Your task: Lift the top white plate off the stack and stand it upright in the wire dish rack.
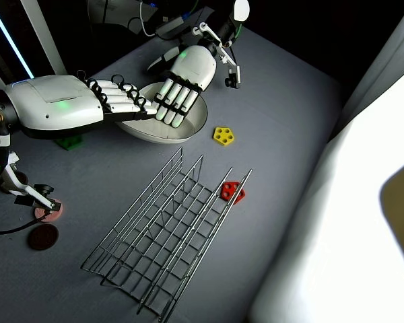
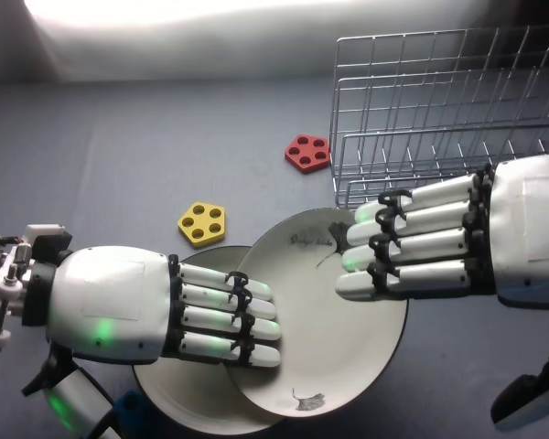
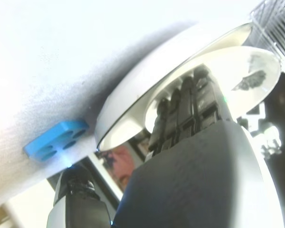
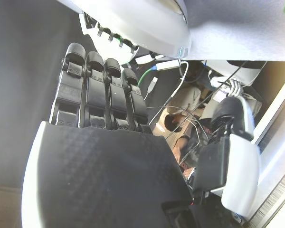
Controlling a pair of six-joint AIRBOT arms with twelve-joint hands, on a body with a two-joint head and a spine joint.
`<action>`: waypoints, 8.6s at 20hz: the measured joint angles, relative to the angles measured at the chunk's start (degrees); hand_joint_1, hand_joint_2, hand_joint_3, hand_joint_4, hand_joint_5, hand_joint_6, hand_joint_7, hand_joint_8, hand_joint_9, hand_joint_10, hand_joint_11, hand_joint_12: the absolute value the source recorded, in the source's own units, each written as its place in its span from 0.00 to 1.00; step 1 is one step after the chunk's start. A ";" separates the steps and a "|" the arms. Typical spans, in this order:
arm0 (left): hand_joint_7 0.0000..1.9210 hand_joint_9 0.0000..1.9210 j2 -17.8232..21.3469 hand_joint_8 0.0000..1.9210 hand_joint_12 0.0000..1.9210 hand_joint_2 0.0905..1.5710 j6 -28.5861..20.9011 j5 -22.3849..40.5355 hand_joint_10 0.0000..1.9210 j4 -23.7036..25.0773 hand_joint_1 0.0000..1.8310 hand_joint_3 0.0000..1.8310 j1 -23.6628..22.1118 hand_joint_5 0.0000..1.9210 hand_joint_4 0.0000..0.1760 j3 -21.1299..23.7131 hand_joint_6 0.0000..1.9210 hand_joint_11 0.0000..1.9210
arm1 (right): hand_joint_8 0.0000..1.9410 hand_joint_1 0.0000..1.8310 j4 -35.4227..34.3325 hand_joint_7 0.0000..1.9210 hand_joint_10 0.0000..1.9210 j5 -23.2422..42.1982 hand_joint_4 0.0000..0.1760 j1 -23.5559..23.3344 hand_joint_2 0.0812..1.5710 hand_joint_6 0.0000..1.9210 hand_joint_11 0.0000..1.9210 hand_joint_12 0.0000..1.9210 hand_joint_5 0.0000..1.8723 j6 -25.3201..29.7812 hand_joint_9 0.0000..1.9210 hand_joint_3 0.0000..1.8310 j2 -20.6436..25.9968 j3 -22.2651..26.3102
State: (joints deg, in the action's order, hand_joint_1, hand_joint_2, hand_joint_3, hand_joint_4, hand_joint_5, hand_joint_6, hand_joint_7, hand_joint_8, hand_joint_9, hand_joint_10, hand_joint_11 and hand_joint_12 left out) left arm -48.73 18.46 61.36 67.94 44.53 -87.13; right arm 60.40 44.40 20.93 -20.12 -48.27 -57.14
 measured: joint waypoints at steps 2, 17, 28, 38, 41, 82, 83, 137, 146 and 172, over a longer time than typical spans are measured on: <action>0.06 0.06 -0.04 0.00 0.01 0.58 0.00 0.04 0.00 0.00 0.03 0.00 0.00 0.05 0.00 0.00 0.00 0.09 | 0.00 0.34 -0.11 0.08 0.00 -0.28 0.00 0.09 0.53 0.00 0.12 0.02 0.05 0.04 0.10 0.00 -0.44 0.04; 0.06 0.06 -0.39 0.00 0.00 0.58 0.07 0.11 0.00 -0.55 0.04 0.00 -0.02 0.04 0.00 -0.24 0.00 0.07 | 0.00 0.66 -6.71 0.10 0.00 -6.99 0.00 -0.11 0.58 0.00 0.16 0.04 0.12 -3.13 0.12 0.00 -7.72 -0.61; 0.06 0.06 -1.01 0.00 0.00 0.58 0.02 1.07 0.00 -0.52 0.05 0.00 -0.04 0.05 0.00 -1.55 0.00 0.06 | 0.00 0.71 -10.40 0.14 0.00 -8.68 0.00 0.20 0.60 0.00 0.18 0.05 0.17 -3.15 0.14 0.00 -12.09 -2.62; 0.06 0.06 -1.31 0.00 0.01 0.58 -0.07 1.31 0.00 -0.52 0.04 0.00 -0.09 0.05 0.00 -2.27 0.00 0.07 | 0.00 0.76 -11.67 0.25 0.01 -8.72 0.00 1.20 0.62 0.00 0.26 0.08 0.27 -3.15 0.25 0.00 -13.90 -3.80; 0.05 0.05 -1.31 0.00 0.00 0.59 -0.07 1.29 0.00 -0.52 0.05 0.00 -0.09 0.04 0.00 -2.25 0.00 0.05 | 0.00 0.77 -11.74 0.37 0.00 -8.81 0.00 1.20 0.64 0.00 0.36 0.10 0.37 -3.15 0.37 0.00 -14.25 -4.33; 0.07 0.07 8.00 0.01 0.01 0.59 -6.54 8.92 0.01 -10.23 0.06 0.00 -3.56 0.05 0.00 -10.27 0.00 0.07 | 0.35 0.76 -15.10 0.56 0.46 -7.61 0.00 -9.97 0.66 0.52 0.64 0.16 0.53 9.66 0.57 0.00 -9.60 2.78; 0.08 0.08 8.26 0.01 0.01 0.59 -6.56 9.18 0.01 -10.10 0.05 0.00 -3.37 0.06 0.00 -10.40 0.00 0.07 | 0.35 0.76 -15.45 0.56 0.47 -7.69 0.00 -10.03 0.66 0.52 0.66 0.12 0.53 9.81 0.57 0.00 -9.62 2.75; 0.06 0.05 14.73 0.00 0.00 0.60 18.91 3.72 0.00 -8.39 0.03 0.00 0.98 0.05 0.00 -11.50 0.00 0.07 | 0.39 0.75 -31.12 0.55 0.46 2.01 0.00 -12.24 0.67 0.56 0.71 0.02 0.51 47.78 0.56 0.00 -10.82 -16.76; 0.03 0.03 15.08 0.00 0.00 0.60 18.97 3.78 0.00 -8.98 0.04 0.00 1.07 0.03 0.00 -11.50 0.00 0.07 | 0.40 0.75 -33.11 0.55 0.49 1.18 0.00 -12.24 0.68 0.59 0.70 0.01 0.48 48.06 0.55 0.00 -10.97 -19.26; 0.03 0.02 15.43 0.00 0.00 0.60 18.97 4.42 0.00 -8.90 0.03 0.00 1.07 0.03 0.00 -12.26 0.00 0.05 | 0.46 0.75 -35.71 0.50 0.51 -2.75 0.00 -12.66 0.69 0.62 0.69 0.01 0.47 54.21 0.53 0.00 -11.28 -23.85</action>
State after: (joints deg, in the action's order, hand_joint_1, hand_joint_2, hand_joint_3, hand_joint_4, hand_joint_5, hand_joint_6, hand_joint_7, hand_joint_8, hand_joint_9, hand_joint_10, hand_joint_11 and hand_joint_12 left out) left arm -33.30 37.43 65.78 59.05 45.60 -99.39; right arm 24.69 41.65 8.27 34.09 -59.55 -80.99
